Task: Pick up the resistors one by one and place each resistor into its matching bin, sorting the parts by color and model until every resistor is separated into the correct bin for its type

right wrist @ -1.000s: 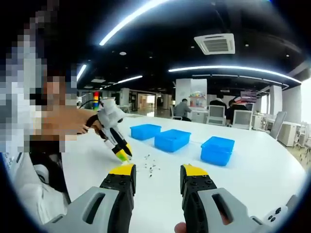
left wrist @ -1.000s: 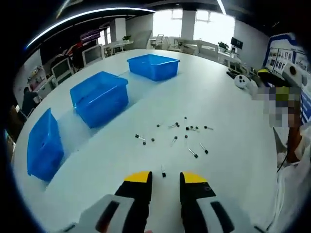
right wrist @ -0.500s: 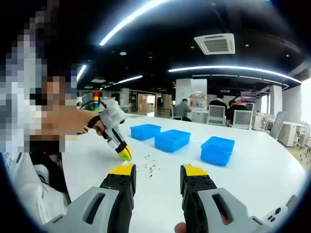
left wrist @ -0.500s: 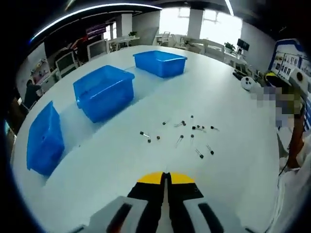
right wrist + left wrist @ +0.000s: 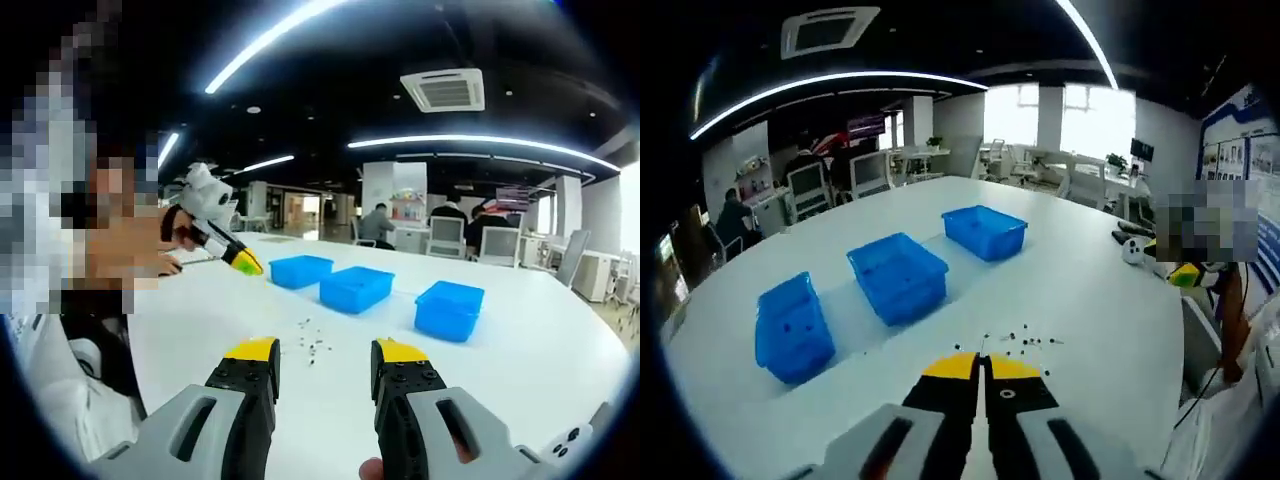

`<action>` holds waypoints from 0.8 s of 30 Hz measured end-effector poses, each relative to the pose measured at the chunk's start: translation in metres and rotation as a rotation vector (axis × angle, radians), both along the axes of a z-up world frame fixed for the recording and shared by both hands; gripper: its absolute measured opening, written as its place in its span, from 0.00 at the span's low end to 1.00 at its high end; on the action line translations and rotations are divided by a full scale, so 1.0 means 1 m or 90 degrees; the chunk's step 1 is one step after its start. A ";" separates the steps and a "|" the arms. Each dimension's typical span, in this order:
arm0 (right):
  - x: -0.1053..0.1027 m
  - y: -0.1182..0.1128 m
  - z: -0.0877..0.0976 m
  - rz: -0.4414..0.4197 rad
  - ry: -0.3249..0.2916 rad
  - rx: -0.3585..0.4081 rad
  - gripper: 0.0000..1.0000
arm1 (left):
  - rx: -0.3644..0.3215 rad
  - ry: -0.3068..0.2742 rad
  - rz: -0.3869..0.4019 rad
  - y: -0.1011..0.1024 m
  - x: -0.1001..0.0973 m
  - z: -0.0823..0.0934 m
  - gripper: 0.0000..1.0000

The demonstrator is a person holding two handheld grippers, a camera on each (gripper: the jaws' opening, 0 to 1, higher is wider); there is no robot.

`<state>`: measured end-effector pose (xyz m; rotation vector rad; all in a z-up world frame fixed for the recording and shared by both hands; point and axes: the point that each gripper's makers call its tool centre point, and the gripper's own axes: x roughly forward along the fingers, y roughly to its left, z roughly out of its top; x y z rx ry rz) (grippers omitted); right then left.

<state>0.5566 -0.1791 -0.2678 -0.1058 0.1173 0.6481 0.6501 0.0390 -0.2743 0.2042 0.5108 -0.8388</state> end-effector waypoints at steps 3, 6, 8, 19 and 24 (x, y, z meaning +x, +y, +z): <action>-0.002 0.002 0.002 0.006 -0.004 0.005 0.39 | -0.043 -0.039 0.009 0.009 -0.015 0.013 0.05; -0.004 0.007 0.001 0.016 -0.002 0.005 0.39 | -0.086 -0.094 0.020 0.021 -0.026 0.026 0.05; -0.005 0.009 0.000 0.021 0.002 0.004 0.40 | -0.138 -0.110 0.040 0.031 -0.033 0.035 0.05; -0.011 0.022 -0.006 0.053 0.011 -0.004 0.40 | -0.233 -0.213 0.128 0.082 -0.066 0.044 0.05; -0.011 0.023 -0.006 0.056 0.014 -0.002 0.40 | -0.246 -0.206 0.148 0.090 -0.067 0.037 0.05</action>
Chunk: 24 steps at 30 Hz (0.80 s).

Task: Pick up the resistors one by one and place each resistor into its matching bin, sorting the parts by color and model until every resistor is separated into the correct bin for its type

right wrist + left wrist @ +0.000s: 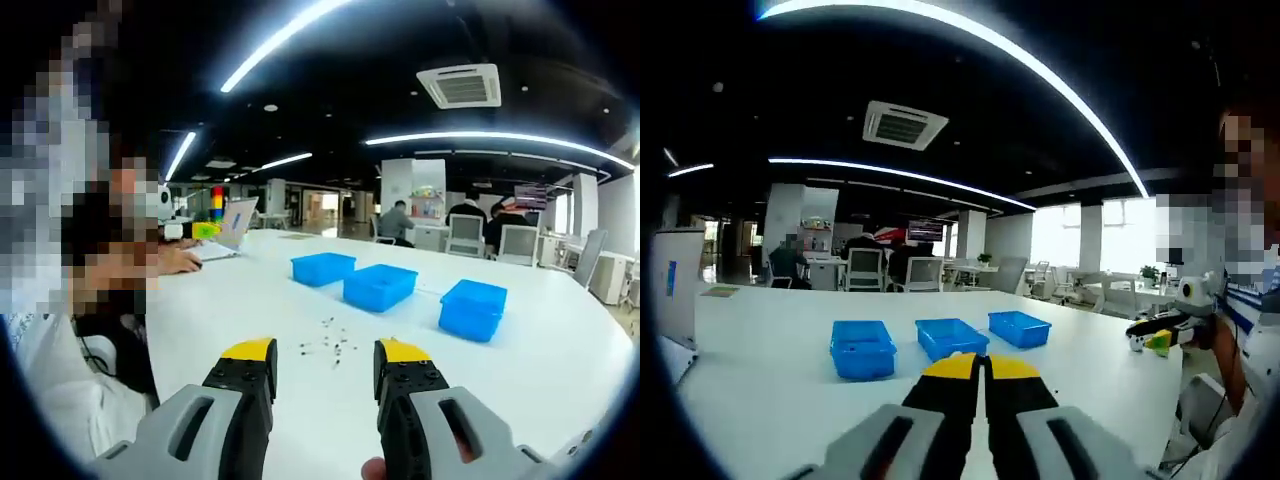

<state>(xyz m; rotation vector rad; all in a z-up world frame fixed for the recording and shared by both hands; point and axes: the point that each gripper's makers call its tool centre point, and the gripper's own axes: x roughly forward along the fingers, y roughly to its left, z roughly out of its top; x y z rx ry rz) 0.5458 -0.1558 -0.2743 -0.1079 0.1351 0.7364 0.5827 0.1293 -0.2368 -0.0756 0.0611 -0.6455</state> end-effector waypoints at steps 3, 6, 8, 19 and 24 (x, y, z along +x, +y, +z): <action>-0.001 0.001 0.000 0.002 0.000 0.000 0.40 | 0.003 0.005 0.002 -0.002 0.004 -0.001 0.05; -0.001 0.001 0.001 0.002 -0.002 0.001 0.40 | 0.003 0.003 -0.006 -0.009 0.010 0.003 0.05; -0.001 0.000 0.002 0.001 -0.003 0.001 0.40 | 0.008 0.002 -0.012 -0.015 0.017 0.006 0.05; 0.000 -0.004 0.004 -0.004 -0.004 0.003 0.40 | 0.016 -0.010 -0.040 -0.054 0.076 0.030 0.05; 0.000 -0.006 0.005 -0.007 -0.006 0.005 0.40 | 0.003 0.023 -0.066 -0.072 0.115 0.033 0.05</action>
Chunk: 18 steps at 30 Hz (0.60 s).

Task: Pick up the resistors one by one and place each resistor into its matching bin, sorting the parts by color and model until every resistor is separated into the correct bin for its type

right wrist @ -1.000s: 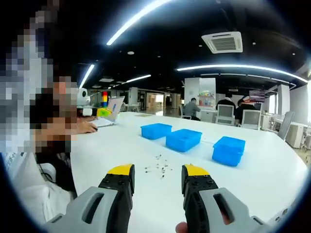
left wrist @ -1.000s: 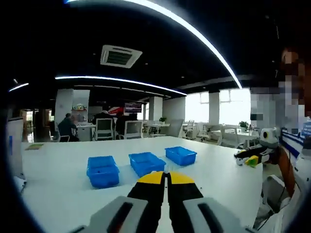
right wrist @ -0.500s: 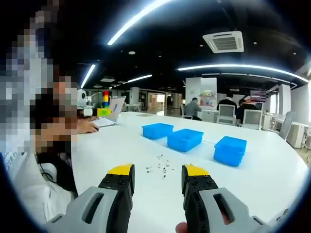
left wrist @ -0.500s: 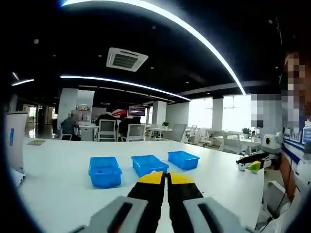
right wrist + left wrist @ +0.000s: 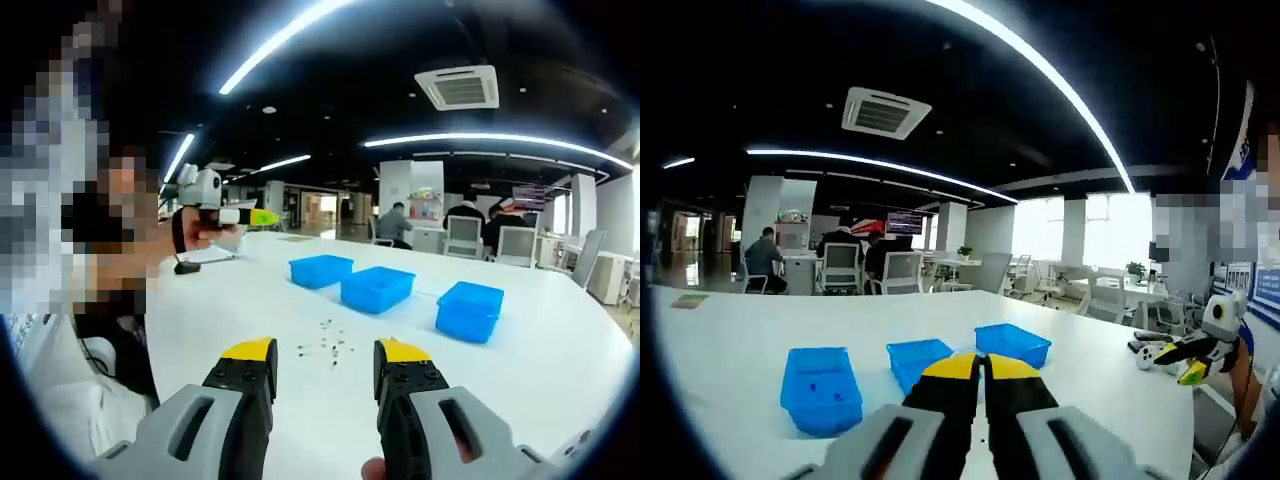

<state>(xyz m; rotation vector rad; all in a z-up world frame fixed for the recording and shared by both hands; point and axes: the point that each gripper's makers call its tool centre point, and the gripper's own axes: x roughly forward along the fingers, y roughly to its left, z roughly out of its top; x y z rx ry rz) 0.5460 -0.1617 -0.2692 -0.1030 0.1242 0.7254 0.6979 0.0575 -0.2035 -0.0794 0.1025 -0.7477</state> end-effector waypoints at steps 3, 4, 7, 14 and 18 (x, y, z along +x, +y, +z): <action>0.000 0.000 0.000 -0.001 0.000 0.000 0.40 | -0.009 0.017 0.002 -0.015 0.031 -0.001 0.05; 0.000 0.000 -0.001 -0.001 0.001 0.001 0.40 | -0.004 0.020 0.009 -0.019 0.042 -0.003 0.05; 0.000 0.001 -0.001 0.001 0.001 -0.002 0.40 | 0.020 0.029 0.020 -0.034 0.072 -0.011 0.05; -0.001 0.001 0.001 0.001 -0.003 -0.002 0.40 | 0.043 0.064 0.078 -0.047 0.129 -0.038 0.05; -0.002 0.000 0.001 0.000 -0.005 -0.001 0.40 | 0.050 0.067 0.095 -0.048 0.144 -0.047 0.06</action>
